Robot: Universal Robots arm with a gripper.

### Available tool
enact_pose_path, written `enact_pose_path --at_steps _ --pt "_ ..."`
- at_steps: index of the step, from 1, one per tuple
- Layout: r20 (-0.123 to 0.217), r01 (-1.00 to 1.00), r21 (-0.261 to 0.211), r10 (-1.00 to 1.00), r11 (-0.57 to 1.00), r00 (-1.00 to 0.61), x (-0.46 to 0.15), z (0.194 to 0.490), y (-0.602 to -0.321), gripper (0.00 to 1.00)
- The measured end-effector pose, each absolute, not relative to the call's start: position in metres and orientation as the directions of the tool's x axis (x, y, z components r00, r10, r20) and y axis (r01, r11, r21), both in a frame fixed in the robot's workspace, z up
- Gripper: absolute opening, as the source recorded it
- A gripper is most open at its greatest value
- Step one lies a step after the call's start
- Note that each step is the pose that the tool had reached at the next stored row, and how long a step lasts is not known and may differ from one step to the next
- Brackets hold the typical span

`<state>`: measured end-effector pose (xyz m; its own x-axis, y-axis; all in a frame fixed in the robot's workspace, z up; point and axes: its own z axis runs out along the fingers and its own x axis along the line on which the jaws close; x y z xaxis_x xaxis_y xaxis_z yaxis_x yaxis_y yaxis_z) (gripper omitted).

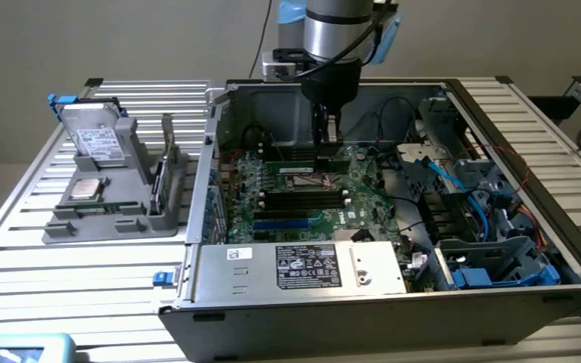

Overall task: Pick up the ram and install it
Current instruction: 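Insert the ram into the slot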

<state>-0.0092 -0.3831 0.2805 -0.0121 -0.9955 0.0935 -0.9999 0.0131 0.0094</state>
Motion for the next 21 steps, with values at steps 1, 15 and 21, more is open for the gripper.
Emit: enact_pose_path --at_steps 1,15,21 --pt "0.094 -1.000 0.009 -0.996 0.013 -0.012 -0.009 0.280 -0.385 0.13" --pt "0.093 -1.000 0.009 -0.996 0.013 -0.012 -0.009 0.269 -0.389 0.13" --pt "0.094 -1.000 0.009 -0.996 0.013 -0.012 -0.009 0.262 -0.389 0.13"
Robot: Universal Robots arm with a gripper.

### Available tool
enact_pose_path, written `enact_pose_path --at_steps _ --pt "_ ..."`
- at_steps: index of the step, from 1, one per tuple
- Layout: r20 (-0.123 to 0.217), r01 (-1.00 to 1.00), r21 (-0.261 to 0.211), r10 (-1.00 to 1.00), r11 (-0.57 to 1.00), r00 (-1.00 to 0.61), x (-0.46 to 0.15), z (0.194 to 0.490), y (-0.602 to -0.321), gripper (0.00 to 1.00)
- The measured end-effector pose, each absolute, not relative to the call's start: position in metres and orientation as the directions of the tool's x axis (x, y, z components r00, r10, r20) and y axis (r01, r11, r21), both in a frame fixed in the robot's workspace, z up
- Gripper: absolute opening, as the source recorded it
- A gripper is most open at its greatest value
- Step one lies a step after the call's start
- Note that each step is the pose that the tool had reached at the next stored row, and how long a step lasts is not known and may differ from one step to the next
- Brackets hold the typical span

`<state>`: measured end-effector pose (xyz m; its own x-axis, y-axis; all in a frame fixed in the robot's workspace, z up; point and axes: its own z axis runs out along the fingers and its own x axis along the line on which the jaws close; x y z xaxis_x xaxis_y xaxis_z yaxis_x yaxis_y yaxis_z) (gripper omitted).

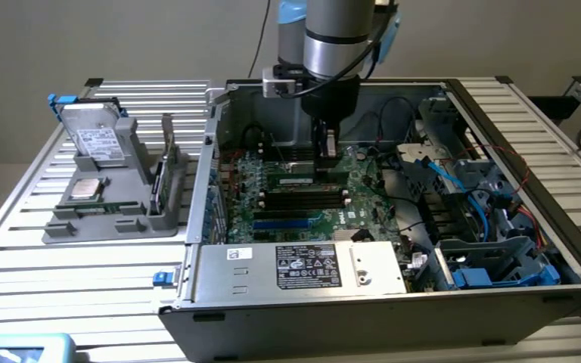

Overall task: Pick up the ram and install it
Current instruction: 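Insert the ram into the slot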

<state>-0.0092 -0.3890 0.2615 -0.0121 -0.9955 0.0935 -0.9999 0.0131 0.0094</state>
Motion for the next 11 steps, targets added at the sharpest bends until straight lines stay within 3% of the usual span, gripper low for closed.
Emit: enact_pose_path --at_steps 11 --pt "0.094 -1.000 0.009 -0.996 0.013 -0.012 -0.0092 0.2517 -0.3894 0.13"
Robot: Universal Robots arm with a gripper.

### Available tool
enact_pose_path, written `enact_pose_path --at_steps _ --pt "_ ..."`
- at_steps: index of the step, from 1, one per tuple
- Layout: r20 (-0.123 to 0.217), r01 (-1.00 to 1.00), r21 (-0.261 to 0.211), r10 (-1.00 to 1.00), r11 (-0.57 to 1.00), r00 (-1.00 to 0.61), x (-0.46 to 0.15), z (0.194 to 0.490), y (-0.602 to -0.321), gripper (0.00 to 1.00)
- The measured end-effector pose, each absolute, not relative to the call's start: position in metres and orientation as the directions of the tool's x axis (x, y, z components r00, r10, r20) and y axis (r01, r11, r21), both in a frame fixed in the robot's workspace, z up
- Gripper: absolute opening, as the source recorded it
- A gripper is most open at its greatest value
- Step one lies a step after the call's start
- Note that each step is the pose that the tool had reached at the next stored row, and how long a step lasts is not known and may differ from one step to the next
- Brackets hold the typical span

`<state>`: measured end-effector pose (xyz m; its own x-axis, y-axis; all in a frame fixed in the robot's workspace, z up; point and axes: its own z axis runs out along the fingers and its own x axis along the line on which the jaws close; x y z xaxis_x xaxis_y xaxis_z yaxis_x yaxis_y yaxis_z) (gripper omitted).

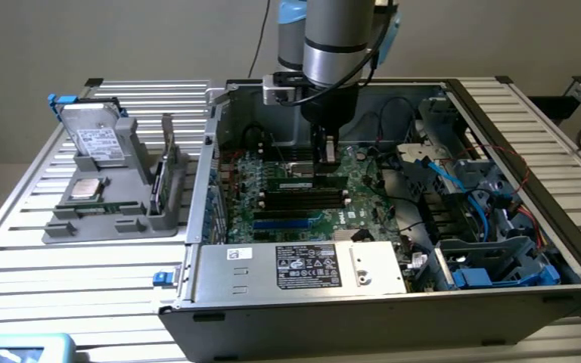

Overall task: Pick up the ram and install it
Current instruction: 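Insert the ram into the slot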

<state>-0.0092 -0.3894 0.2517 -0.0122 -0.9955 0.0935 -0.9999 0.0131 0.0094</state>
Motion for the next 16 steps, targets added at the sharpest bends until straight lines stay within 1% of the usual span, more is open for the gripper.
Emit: enact_pose_path --at_steps 16 --pt "0.094 -1.000 0.009 -0.995 0.013 -0.012 -0.0096 0.2435 -0.3927 0.13"
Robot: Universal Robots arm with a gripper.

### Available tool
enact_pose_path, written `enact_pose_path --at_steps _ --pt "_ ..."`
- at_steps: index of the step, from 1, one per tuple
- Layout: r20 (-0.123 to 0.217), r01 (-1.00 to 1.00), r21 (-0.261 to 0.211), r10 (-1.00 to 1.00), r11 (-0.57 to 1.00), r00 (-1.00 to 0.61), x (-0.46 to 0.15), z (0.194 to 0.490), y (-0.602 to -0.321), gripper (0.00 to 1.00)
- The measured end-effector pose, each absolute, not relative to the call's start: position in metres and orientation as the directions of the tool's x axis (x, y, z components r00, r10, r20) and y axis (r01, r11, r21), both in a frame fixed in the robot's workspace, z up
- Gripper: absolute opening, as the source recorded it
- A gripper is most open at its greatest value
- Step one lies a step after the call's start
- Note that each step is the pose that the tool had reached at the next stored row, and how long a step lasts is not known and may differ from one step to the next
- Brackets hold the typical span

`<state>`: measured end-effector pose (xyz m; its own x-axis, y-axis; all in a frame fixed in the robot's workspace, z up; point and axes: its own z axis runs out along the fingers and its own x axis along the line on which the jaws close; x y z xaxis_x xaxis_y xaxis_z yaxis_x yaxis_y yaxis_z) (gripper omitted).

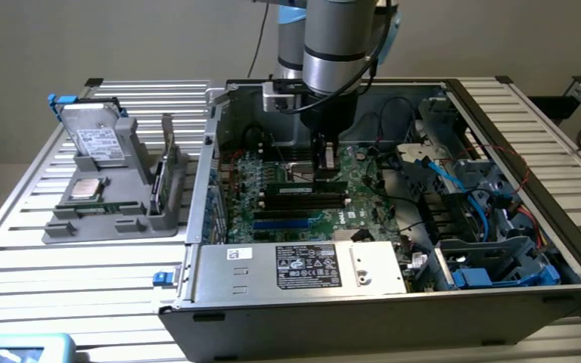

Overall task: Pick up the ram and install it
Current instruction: 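Insert the ram into the slot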

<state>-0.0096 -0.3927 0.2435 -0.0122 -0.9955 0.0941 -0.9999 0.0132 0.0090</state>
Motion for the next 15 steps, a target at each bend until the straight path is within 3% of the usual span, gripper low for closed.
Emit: enact_pose_path --at_steps 15 --pt "0.095 -1.000 0.008 -0.995 0.013 -0.012 -0.0104 0.2381 -0.3970 0.13"
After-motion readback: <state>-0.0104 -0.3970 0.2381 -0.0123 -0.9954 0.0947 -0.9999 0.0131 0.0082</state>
